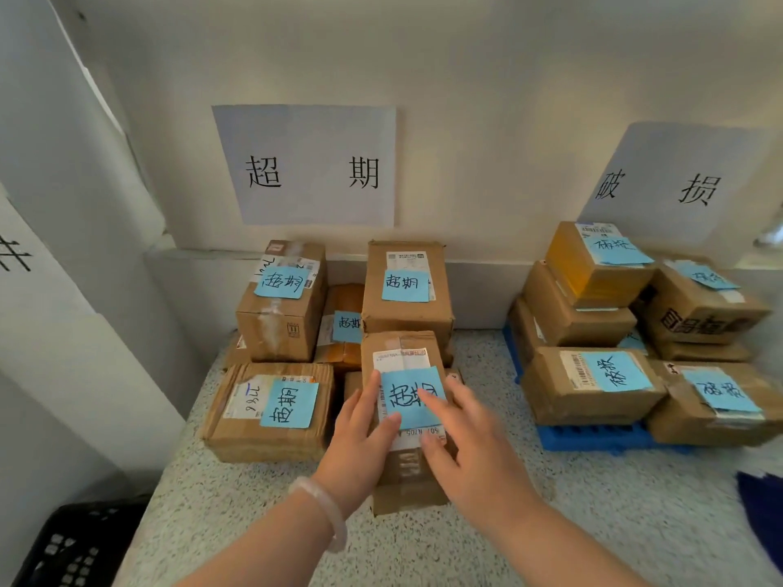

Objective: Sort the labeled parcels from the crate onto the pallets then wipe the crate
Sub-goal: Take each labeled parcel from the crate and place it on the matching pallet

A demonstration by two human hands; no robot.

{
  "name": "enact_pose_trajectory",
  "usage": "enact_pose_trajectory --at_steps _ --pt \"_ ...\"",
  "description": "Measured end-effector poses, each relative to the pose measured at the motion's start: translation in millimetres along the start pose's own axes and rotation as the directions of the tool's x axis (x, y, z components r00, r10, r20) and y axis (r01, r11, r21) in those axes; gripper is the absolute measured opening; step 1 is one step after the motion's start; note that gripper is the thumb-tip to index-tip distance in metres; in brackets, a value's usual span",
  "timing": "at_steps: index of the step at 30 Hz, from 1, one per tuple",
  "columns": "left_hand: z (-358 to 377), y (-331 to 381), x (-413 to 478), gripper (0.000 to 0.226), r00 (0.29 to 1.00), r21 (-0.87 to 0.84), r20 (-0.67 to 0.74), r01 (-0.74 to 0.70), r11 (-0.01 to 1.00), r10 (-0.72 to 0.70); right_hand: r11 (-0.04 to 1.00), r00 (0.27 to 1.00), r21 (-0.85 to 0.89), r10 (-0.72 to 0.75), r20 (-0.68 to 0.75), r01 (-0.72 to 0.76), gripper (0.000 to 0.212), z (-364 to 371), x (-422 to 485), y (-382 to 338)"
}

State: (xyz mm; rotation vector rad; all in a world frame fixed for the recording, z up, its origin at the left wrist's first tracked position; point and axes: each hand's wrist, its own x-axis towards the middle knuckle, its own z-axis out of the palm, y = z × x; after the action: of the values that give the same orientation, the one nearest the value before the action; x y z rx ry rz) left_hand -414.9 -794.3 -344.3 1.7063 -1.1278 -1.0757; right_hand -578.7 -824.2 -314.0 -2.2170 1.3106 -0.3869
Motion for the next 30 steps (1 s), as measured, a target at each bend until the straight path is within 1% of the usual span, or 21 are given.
enact_pose_trajectory --at_steps 2,4,5,7,9,11,13,14,16,18,19,21,23,25,30 --pt "0 2 0 0.045 1.0 -0.051 0.012 0.022 0.998 -0.021 0.996 0.998 -0.088 -0.007 0.062 0.013 0.058 3 -5 -6" --pt "-1 3 -1 0.048 0.999 -0.065 0.035 0.031 0.997 -0.029 0.985 0.996 -0.17 0.016 0.091 -0.001 0.07 6 -8 -9" --pt "-2 3 -2 0.05 0.999 -0.046 0.044 0.03 0.998 -0.028 0.981 0.995 -0.196 0.027 0.091 -0.009 0.077 7 -8 -9" --pt "-4 5 -4 0.052 0.999 0.034 0.048 -0.002 0.999 0.001 0.977 0.996 -0.214 0.032 0.077 -0.015 0.085 7 -7 -9" --pt "-8 8 -3 0.052 0.999 0.151 0.014 -0.038 0.988 0.036 0.976 0.997 -0.218 0.019 0.069 -0.003 0.087 4 -6 -9" --pt "-16 8 -1 0.049 0.994 0.283 -0.024 -0.092 0.955 0.103 0.977 0.995 -0.213 0.002 0.104 0.02 0.088 0 -4 -6" --pt "-25 6 6 0.047 0.972 0.441 0.008 -0.213 0.872 0.234 0.978 0.985 -0.203 -0.021 0.174 0.057 0.088 -9 0 0" --pt "-29 6 9 0.051 0.956 0.532 0.054 -0.271 0.802 0.288 0.978 0.976 -0.196 -0.029 0.216 0.073 0.088 -14 2 3" --pt "-37 6 16 0.066 0.932 0.681 0.149 -0.339 0.649 0.331 0.976 0.961 -0.198 -0.038 0.274 0.095 0.086 -27 8 8" --pt "-41 5 18 0.071 0.925 0.782 0.181 -0.341 0.521 0.334 0.963 0.961 -0.237 -0.057 0.271 0.124 0.082 -35 13 10" --pt "-40 5 18 0.068 0.92 0.812 0.17 -0.334 0.478 0.354 0.955 0.964 -0.263 -0.067 0.258 0.137 0.081 -36 15 8" --pt "-36 4 14 0.057 0.912 0.864 0.142 -0.304 0.402 0.384 0.931 0.968 -0.329 -0.079 0.237 0.157 0.086 -33 17 4" --pt "-32 2 15 0.051 0.908 0.898 0.11 -0.265 0.351 0.404 0.914 0.971 -0.372 -0.085 0.222 0.165 0.091 -27 18 0" --pt "-30 3 14 0.049 0.9 0.905 0.085 -0.249 0.345 0.427 0.912 0.972 -0.375 -0.087 0.216 0.165 0.088 -25 18 -1" --pt "-31 5 10 0.046 0.848 0.909 0.094 -0.287 0.302 0.522 0.874 0.965 -0.434 -0.128 0.23 0.219 0.078 -35 20 1"
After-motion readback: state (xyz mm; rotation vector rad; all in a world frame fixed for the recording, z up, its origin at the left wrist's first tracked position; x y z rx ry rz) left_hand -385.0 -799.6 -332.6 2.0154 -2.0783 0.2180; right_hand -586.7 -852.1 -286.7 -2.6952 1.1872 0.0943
